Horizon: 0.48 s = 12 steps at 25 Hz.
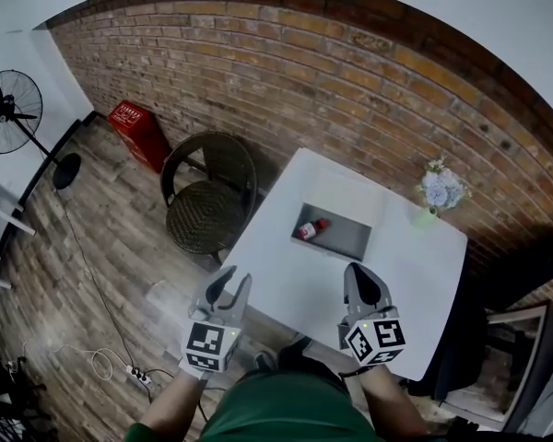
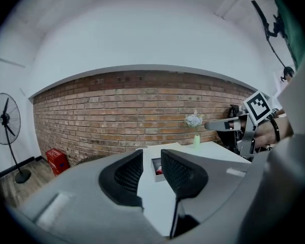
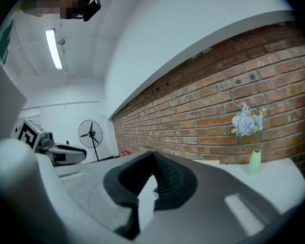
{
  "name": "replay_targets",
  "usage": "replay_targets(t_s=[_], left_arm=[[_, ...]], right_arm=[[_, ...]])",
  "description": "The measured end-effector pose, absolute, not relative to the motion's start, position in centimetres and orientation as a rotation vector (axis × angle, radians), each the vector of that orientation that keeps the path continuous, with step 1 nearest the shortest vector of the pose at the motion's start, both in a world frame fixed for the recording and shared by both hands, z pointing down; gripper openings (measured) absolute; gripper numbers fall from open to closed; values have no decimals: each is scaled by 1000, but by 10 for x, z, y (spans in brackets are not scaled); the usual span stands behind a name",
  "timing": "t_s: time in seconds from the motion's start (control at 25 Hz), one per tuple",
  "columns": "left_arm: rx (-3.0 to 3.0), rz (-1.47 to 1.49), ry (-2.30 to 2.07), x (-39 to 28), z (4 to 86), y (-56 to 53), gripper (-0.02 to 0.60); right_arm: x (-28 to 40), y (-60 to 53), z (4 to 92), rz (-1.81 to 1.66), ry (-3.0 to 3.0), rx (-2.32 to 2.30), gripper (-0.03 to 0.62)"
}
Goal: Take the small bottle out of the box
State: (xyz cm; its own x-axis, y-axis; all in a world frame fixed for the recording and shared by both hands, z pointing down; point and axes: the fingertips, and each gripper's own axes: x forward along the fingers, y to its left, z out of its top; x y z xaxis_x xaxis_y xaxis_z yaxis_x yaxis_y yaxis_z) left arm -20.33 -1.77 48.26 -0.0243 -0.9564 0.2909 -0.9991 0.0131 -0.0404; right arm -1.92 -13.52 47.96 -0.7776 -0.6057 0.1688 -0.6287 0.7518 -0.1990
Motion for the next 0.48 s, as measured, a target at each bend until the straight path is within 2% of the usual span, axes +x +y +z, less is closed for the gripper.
replay_targets(t_s=[0.24,0.48], left_arm=[[2035,393,-2054,-193,500,-66,117],[2054,571,-1975,-182,523,-110,117]], right_arm=[[-13,-177,495,439,-2840,985,3],[3,-206,506,497,-2838,998,3]])
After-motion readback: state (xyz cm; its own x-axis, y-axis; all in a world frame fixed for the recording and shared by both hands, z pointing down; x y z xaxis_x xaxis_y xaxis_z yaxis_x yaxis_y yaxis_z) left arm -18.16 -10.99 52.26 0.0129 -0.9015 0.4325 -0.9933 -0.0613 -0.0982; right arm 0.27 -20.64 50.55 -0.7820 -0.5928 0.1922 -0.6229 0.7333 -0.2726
